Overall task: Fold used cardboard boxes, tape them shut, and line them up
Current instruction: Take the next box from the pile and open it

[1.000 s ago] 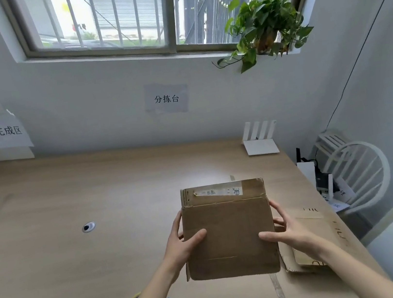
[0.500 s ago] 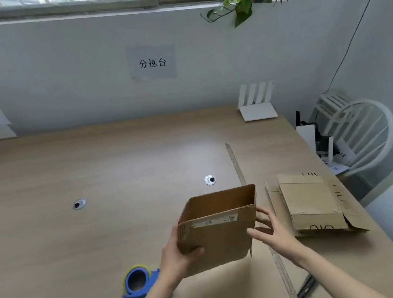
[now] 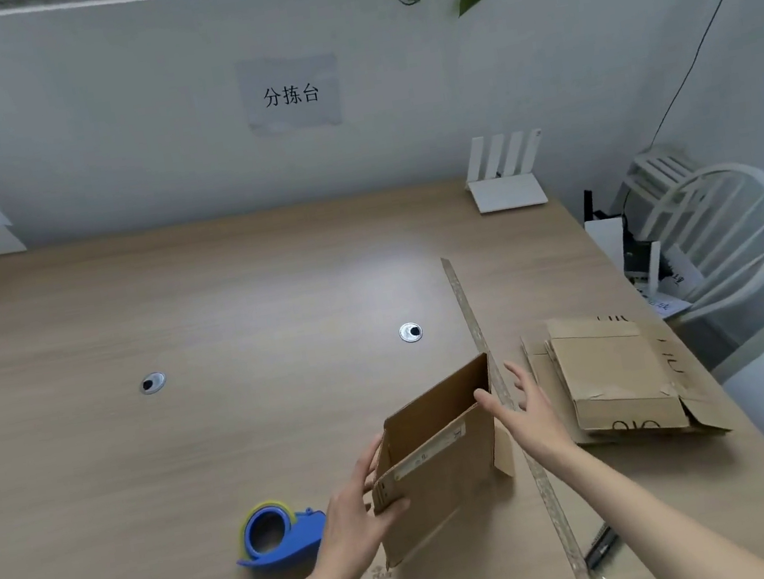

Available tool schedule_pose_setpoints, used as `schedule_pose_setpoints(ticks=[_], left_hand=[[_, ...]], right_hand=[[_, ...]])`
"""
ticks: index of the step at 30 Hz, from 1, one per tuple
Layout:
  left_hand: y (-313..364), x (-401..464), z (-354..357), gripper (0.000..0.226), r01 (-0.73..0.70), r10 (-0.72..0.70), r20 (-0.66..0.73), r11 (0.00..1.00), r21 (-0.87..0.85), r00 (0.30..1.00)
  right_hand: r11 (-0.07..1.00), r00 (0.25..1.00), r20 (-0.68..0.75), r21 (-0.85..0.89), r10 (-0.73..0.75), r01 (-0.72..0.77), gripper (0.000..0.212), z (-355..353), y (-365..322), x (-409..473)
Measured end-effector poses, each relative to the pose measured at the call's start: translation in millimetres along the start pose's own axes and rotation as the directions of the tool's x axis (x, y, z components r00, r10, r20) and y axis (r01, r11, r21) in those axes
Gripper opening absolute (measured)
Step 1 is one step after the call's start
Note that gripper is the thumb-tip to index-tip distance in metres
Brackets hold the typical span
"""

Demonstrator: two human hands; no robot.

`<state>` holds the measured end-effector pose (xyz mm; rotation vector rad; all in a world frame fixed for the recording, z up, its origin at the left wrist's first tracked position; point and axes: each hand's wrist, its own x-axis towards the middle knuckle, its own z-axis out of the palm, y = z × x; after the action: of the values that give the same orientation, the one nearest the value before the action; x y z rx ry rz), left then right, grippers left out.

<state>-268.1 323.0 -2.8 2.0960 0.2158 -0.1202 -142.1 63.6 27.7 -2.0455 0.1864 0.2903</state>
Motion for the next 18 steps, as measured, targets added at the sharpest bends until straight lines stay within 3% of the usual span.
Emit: schedule_pose_setpoints(ticks=[3,7,11,15,18], left_hand=[[1.0,-2.4,2.0,0.095,-0.032,0.031,0.008,0.999,0.038,0.999],[-0.2,-5.0,2.1,0.095,-0.036,0.035,0.018,0.998,0.056,0.999],[0.4,-6.3,2.9,0.091,-0.081,0.078,0.028,0.992,0.098,0.997],[1.4,0.4,1.0,0.098,-0.087,0.094,-0.082,0.992,0.093,0.992],[4.0,4.7,1.0,0.102,-0.095,0.106,-0.083,0.988,0.124,0.991]], right_hand=[[0.993,0.993,0.010,-0.014,0.116,-0.116,0.104,8.1,-0.6,19.0],[0.973,0.970,0.082,-0.018,0.229,-0.228,0.078,15.8,0.4,23.7],[0.981,0.972,0.142,0.023,0.186,-0.191,0.073,5.8,8.6,11.1],[0.992,0.982,0.163,0.074,0.092,-0.106,0.057,-8.0,15.9,-8.0],[1.000,0.979,0.202,-0.020,0.012,-0.008,0.053,-7.7,18.9,-30.1]])
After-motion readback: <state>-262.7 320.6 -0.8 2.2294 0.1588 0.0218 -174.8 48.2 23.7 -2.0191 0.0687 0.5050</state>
